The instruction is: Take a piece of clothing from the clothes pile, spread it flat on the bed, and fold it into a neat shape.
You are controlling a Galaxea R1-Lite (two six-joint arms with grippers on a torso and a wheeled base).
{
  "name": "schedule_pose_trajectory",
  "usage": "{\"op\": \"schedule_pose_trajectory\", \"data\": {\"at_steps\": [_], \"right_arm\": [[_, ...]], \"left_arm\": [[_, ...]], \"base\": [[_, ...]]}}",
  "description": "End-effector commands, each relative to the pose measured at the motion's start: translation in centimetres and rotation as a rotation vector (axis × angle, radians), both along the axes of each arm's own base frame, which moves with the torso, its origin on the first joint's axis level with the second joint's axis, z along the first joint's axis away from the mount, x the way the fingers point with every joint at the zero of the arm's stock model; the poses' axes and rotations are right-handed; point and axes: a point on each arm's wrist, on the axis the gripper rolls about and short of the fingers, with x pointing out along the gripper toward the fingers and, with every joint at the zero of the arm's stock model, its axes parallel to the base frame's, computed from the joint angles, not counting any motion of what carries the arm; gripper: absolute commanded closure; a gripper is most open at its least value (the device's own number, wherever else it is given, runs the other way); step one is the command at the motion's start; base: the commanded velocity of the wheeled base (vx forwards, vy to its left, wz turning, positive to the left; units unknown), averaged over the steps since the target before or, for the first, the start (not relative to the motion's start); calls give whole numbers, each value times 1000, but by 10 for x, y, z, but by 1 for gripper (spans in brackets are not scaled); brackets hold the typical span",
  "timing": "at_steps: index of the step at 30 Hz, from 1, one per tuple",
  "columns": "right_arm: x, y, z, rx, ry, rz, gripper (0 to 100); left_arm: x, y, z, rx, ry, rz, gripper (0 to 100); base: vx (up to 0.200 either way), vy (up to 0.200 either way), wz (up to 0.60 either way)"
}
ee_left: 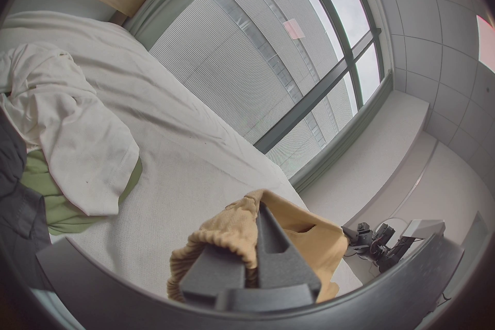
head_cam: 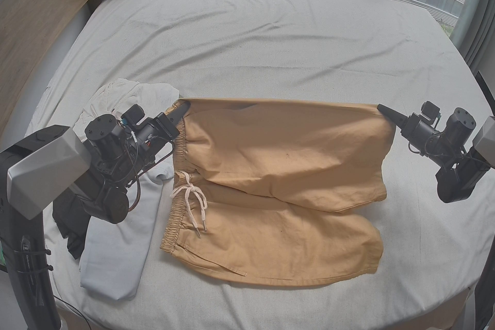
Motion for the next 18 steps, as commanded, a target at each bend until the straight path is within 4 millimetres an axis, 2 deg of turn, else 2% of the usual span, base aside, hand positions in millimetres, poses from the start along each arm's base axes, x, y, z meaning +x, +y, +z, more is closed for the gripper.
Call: {"op": "schedule_pose_trajectory", "data": {"at_steps": [1, 2, 9, 14, 18], "right_arm": [[4, -1, -4, 0, 5, 1, 100], [5, -1, -4, 2, 6, 1, 0], [11, -1, -13, 8, 18, -10, 0], [0, 1, -15, 3, 43, -12, 0], [-19, 2, -13, -21, 54, -15, 0]], "left_arm": [[5, -2, -3, -9, 3, -8, 0], [7, -2, -5, -9, 3, -6, 0], [22, -5, -13, -6, 40, 5, 0], [23, -5, -16, -3, 58, 8, 0], [21, -3, -19, 3, 101, 25, 0]], "base": [[0, 0, 0], [0, 0, 0], [0, 0, 0], [0, 0, 0], [0, 0, 0]]}}
